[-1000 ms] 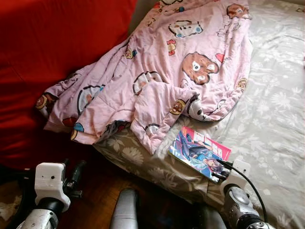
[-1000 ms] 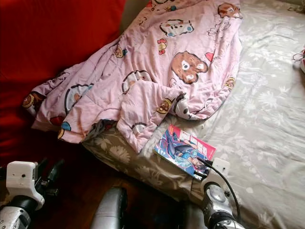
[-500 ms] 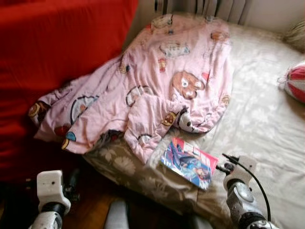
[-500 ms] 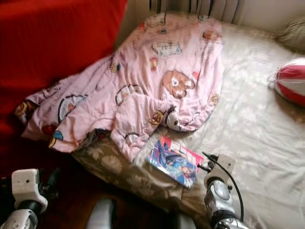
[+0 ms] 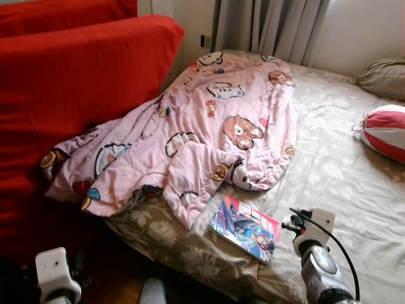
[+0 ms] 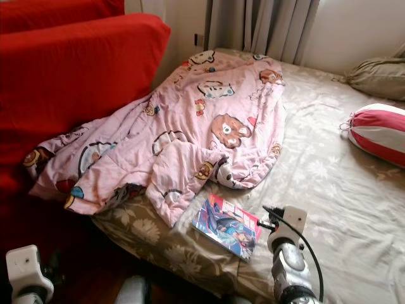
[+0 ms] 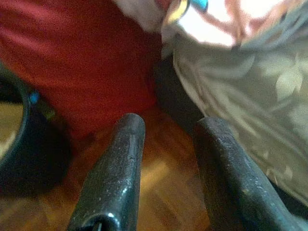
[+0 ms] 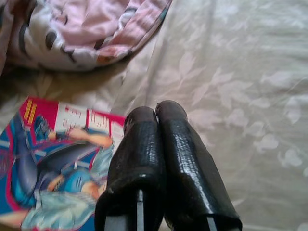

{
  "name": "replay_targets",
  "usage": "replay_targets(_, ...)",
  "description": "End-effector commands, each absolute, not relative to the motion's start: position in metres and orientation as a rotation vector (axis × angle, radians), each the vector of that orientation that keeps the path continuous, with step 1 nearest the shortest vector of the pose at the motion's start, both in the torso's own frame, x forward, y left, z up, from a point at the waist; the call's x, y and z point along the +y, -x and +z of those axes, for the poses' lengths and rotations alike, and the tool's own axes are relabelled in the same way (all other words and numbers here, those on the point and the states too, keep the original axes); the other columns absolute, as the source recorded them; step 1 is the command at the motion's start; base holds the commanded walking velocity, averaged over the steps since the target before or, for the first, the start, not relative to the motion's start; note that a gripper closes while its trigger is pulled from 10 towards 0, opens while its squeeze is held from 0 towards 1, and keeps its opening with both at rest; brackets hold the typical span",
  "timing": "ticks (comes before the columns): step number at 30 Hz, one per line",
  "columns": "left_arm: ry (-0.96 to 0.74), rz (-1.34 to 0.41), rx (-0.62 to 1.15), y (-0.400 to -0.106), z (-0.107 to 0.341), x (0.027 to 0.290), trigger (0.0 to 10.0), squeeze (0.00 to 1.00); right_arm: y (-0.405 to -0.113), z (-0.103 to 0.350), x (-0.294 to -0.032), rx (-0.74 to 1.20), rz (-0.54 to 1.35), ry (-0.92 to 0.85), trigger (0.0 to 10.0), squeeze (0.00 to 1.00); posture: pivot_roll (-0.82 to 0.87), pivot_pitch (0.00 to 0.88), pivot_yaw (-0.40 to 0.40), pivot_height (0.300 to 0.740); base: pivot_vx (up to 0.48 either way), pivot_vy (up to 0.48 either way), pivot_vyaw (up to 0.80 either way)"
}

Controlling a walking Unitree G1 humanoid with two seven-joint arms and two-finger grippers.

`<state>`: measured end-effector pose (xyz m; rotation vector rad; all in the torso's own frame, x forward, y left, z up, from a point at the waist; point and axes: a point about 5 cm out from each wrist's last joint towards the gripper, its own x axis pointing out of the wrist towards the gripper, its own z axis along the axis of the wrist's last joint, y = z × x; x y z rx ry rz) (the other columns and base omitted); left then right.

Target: Clean up the room

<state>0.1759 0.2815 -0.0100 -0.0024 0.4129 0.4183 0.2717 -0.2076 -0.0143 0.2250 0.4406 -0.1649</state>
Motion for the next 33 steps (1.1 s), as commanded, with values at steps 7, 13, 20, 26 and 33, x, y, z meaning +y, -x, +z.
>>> replay_targets(7,0.041,0.308,0.598,-0.172,-0.052,0.251,10.0,0.0,-0.25,-0.032,-0.208,0.527,-0.126,-0.181,10.0,0.0,0.17,0.0,-0.073,0.636,0.0,0.0,0.0)
replay_targets(13,-0.002,0.198,0.67,-0.174,-0.062,0.238,10.0,0.0,-0.244,-0.04,-0.2,0.578,-0.103,-0.181,10.0,0.0,0.16,0.0,-0.058,0.675,0.0,0.0,0.0)
replay_targets(20,-0.016,0.18,0.768,-0.161,-0.074,0.238,10.0,0.0,-0.239,-0.045,-0.199,0.624,-0.105,-0.168,10.0,0.0,0.15,0.0,-0.044,0.715,0.0,0.0,0.0)
replay_targets(26,0.006,0.229,0.817,-0.148,-0.081,0.239,10.0,0.0,-0.227,-0.054,-0.203,0.688,-0.169,-0.178,10.0,0.0,0.15,0.0,-0.041,0.74,0.0,0.0,0.0)
replay_targets(33,0.032,0.264,0.838,-0.143,-0.085,0.237,10.0,0.0,-0.206,-0.068,-0.202,0.805,-0.168,-0.119,10.0,0.0,0.15,0.0,-0.055,0.74,0.0,0.0,0.0)
